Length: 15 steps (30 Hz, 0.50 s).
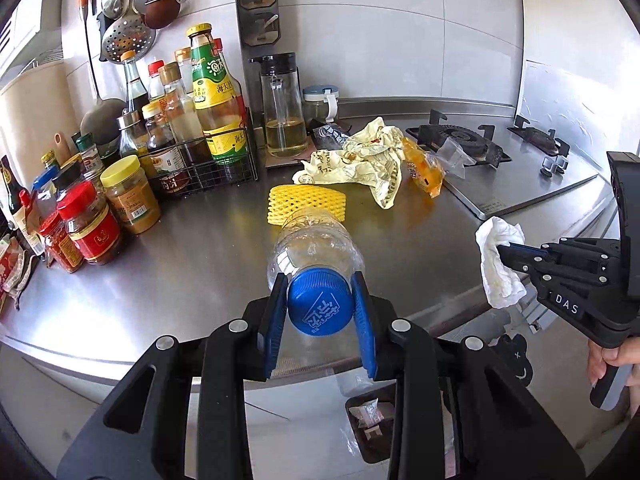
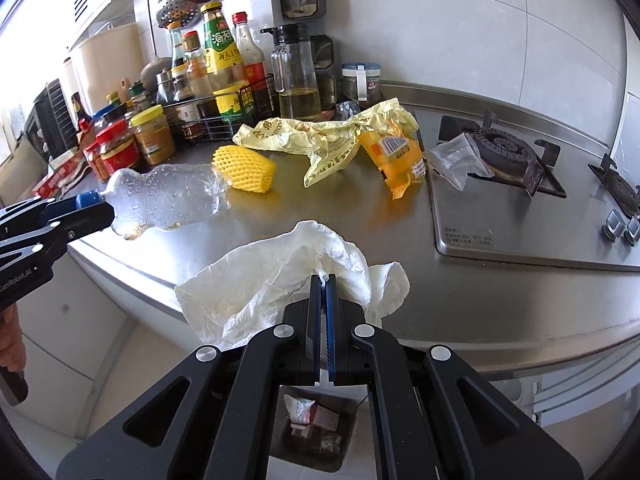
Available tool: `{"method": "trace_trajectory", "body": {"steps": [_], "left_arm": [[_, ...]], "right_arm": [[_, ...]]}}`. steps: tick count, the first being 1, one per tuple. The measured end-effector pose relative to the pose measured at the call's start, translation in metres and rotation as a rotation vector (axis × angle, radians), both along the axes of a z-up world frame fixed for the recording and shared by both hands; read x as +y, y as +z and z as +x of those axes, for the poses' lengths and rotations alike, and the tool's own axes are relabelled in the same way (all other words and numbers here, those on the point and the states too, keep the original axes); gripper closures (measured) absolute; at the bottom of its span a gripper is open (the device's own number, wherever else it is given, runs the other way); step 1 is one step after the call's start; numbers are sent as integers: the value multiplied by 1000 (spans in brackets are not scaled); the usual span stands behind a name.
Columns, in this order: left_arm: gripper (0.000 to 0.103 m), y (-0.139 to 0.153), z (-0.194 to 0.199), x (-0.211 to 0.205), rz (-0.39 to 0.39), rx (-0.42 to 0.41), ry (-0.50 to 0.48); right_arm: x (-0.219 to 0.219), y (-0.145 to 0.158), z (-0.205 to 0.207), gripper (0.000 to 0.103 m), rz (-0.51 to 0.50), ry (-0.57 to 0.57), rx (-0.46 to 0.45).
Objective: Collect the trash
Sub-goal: 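Grasp the crumpled tissue with the right tool while the left tool grasps the empty bottle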
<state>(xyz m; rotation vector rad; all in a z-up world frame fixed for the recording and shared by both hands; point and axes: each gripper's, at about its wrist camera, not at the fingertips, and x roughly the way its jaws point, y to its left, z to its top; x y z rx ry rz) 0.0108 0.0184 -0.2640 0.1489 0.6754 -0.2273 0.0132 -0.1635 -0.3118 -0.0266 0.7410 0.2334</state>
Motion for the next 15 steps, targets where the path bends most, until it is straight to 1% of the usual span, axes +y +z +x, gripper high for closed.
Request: {"method": "trace_trajectory", "body": {"steps": [10,15], "left_arm": [[73,6,-49,-6,-29,-19,-17],[73,12,-72,-10,-23,-34,-10]], "right_arm": [[4,-13,-31,99,0,16,17],[5,-19,-45,99,5,18,26]]}}
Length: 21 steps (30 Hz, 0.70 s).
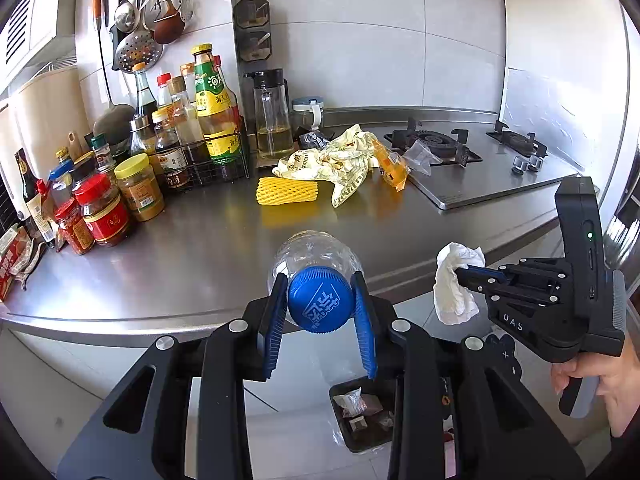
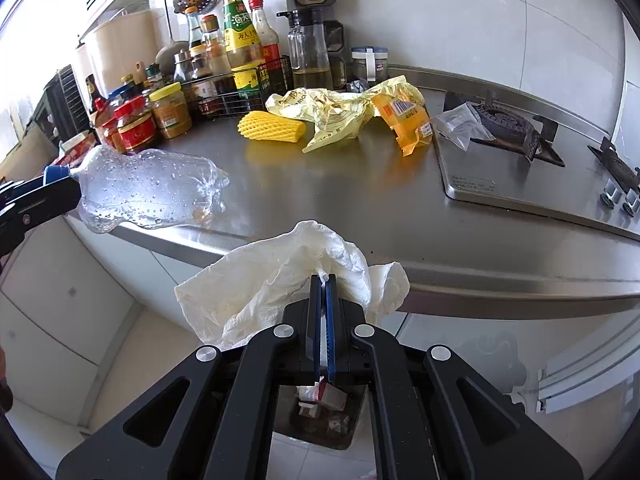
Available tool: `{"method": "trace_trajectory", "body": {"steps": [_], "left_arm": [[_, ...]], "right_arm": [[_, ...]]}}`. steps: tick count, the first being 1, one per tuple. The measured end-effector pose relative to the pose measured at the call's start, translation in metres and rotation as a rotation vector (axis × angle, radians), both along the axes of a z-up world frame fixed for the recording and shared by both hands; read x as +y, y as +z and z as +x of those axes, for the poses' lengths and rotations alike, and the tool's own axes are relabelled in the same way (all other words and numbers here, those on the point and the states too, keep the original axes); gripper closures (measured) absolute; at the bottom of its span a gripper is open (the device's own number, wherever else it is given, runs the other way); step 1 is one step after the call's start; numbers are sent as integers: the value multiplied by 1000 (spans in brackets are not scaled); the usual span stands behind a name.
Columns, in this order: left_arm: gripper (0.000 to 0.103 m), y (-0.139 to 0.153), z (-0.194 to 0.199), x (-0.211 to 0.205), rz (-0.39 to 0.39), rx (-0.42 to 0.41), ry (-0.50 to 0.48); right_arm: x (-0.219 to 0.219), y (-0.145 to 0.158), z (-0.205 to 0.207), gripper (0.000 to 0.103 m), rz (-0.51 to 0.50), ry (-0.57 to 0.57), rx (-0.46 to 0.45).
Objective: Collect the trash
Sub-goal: 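Grasp the crumpled tissue with the right tool while the left tool grasps the empty bottle, then carry bottle and tissue down over the floor bin and open both tools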
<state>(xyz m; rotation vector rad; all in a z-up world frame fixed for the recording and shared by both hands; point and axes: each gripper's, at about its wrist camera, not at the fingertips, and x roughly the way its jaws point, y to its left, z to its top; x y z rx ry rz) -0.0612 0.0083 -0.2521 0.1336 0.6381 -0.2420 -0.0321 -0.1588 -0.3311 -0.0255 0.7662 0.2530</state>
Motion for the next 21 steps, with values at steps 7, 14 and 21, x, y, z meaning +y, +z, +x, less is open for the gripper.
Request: {"method": "trace_trajectory", "body": {"steps": [7,14,21], "left_arm": [[73,9,-27,-1,-11,-17,2],[73,2,-48,-3,-13,1,-3],[73,-49,-53,-6,-37,99,-15]], "right_arm": [[0,-3,-22,99,2,0,1],[2,-8,-46,99,-13,14,4],[3,-38,-61,99,-30,27,49]]}}
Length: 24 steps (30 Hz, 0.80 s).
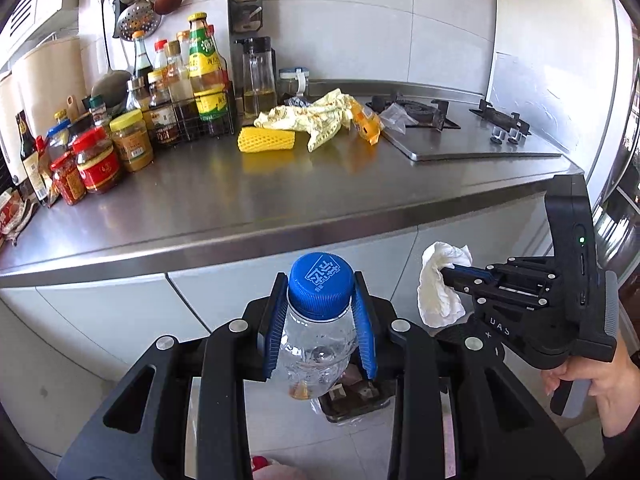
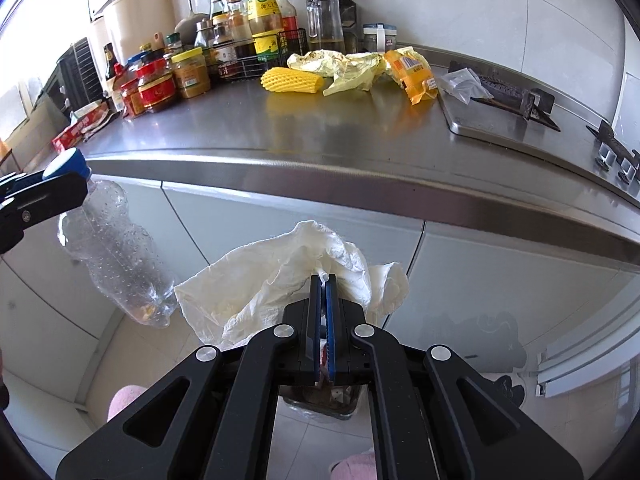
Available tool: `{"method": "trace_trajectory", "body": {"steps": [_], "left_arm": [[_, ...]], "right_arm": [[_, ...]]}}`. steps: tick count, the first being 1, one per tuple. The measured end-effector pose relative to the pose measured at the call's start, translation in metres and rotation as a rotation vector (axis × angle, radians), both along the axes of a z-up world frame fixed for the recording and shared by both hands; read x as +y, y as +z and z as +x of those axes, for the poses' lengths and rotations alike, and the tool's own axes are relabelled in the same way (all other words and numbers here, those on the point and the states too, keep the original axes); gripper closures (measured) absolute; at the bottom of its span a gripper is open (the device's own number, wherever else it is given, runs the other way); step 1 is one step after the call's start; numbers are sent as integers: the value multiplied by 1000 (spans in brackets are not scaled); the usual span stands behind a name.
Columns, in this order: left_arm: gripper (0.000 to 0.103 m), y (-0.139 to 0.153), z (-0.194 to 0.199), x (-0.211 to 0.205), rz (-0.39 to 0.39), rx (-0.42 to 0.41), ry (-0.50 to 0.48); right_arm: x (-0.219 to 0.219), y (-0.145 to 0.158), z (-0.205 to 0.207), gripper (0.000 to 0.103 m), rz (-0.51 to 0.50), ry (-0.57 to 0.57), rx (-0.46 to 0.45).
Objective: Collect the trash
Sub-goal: 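Carry bottle and tissue down over the floor bin and open both tools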
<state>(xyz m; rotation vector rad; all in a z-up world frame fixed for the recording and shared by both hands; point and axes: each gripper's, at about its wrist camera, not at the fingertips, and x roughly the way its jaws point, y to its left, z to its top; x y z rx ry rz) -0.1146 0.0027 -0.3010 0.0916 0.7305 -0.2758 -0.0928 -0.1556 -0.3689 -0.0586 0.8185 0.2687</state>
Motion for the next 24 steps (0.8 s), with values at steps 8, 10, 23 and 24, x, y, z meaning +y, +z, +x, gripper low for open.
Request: {"method": "trace_trajectory", "body": {"steps": [8,10,23,24], "left_arm": [[73,-95,20,-5,-29,177,9],[73,-120,27,-6,-32,220,16],[73,-266,69,-8,-96,457,76],[73,-275,73,-8,-99,461,82]], "right_arm": [[-10,-64,4,99,10,-23,119],[-12,-83,6,99,8,-27,152],[-19,-226,28,99,-30,-53,379],[-20,-236,30,99,-29,-55,397]]}}
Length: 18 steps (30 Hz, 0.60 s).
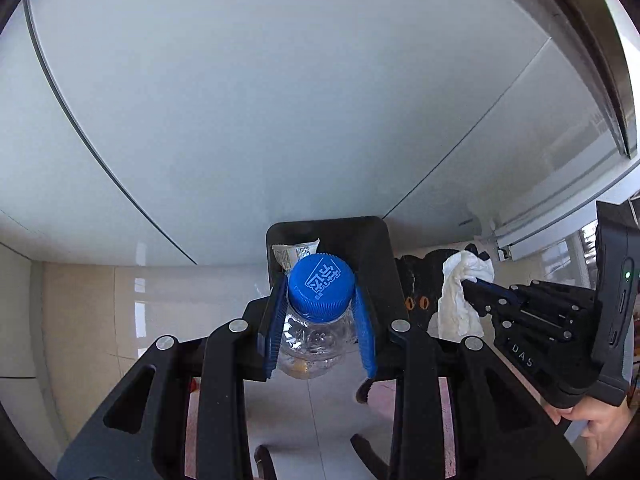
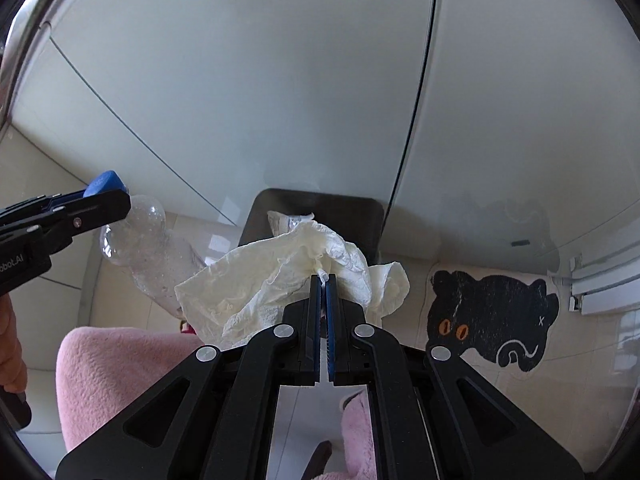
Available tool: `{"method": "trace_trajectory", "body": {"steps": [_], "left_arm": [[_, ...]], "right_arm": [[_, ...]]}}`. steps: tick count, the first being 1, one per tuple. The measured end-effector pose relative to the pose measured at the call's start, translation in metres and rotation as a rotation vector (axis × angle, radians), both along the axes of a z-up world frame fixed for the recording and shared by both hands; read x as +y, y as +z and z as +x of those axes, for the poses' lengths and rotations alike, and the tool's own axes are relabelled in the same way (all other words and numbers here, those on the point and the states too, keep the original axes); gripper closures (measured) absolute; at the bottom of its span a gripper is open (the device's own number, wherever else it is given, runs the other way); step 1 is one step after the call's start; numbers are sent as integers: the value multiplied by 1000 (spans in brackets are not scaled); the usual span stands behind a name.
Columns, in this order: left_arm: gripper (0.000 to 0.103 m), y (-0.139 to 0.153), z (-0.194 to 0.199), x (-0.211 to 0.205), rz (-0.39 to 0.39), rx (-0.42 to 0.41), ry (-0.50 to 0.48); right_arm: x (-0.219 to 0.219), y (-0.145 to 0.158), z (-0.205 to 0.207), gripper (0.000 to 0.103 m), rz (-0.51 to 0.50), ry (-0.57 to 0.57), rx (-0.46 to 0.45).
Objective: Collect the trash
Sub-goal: 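Carry bottle and tissue down over the floor bin and open both tools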
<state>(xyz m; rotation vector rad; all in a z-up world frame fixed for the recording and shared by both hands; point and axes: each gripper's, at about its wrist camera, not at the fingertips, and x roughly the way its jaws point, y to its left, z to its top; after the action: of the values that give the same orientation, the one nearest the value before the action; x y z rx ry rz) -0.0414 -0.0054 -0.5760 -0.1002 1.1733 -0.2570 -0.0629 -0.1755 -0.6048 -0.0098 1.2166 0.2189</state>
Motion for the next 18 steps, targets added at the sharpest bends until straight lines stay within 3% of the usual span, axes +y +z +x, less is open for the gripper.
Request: {"method": "trace_trajectory", "body": {"steps": [10,16,17,18], "left_arm": [[73,-69,35,-10,-29,84,28],[72,-85,55,-12,-33,86,65],[67,-86,57,-11,-39,84,68],[58,-87,59,-10,-46,81,73]], "right_arm": [[1,-86,29,99,-5,-12,117],[4,-104,50,95,8,-52,100],[4,-105,53,93,0,-58,93],[4,-105,55,78,-7,-65,84]]}}
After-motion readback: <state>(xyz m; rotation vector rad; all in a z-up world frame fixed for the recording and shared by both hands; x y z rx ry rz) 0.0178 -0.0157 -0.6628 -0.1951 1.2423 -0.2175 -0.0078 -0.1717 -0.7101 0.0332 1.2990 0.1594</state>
